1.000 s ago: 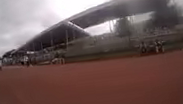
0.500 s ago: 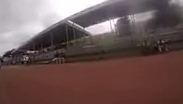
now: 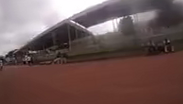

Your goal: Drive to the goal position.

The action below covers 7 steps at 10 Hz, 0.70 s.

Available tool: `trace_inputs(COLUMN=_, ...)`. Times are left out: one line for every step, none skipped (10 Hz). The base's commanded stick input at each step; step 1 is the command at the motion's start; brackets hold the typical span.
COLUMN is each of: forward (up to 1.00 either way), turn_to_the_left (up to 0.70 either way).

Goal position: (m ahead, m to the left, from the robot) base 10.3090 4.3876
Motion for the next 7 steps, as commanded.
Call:
trace_inputs(forward=0.70, turn_to_the_left=0.00)
trace_inputs(forward=0.70, turn_to_the_left=0.00)
trace_inputs(forward=0.70, turn_to_the_left=0.00)
trace_inputs(forward=0.70, turn_to_the_left=0.00)
trace_inputs(forward=0.70, turn_to_the_left=0.00)
trace_inputs(forward=0.70, turn_to_the_left=0.00)
trace_inputs(forward=0.70, turn_to_the_left=0.00)
